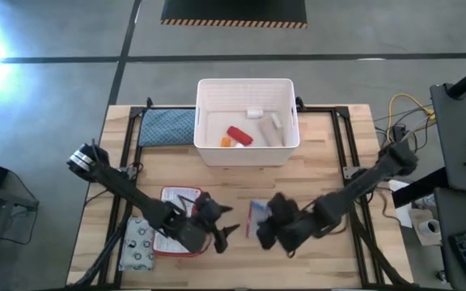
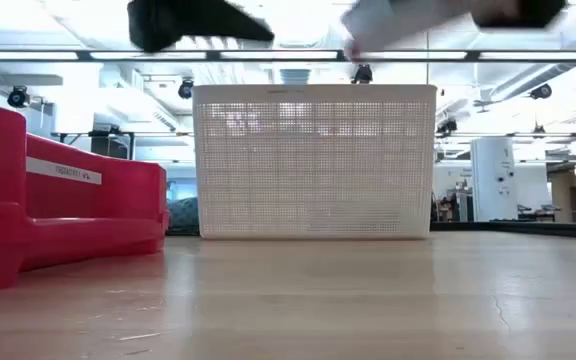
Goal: Pick & place medical supplies in basket/bin
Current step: Put the red medicine box into the white bin
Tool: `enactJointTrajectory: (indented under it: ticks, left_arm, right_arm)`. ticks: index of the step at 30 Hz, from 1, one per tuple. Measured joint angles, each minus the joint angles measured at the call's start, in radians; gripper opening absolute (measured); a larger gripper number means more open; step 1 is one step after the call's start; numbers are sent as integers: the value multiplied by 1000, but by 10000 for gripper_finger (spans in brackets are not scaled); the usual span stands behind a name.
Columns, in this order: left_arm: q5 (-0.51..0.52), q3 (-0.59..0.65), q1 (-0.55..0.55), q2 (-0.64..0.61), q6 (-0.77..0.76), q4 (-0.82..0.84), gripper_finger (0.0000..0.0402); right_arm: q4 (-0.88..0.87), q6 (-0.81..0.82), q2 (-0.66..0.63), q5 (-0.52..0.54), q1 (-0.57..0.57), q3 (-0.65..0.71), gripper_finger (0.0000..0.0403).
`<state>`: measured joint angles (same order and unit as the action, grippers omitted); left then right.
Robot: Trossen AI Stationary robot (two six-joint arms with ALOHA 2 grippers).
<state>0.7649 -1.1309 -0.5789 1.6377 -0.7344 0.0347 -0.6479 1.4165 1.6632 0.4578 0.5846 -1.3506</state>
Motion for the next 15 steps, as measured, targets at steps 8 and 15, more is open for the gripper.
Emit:
enactJointTrajectory:
  ticks: [8,15]
  left_arm:
    - [98,0,0,-165,102,6,269]
    - [163,0,0,-275,164,7,269]
  right_arm:
    - [3,-145,-227,344,-42,2,22]
    - [-4,-348,-375,431,-271,3,22]
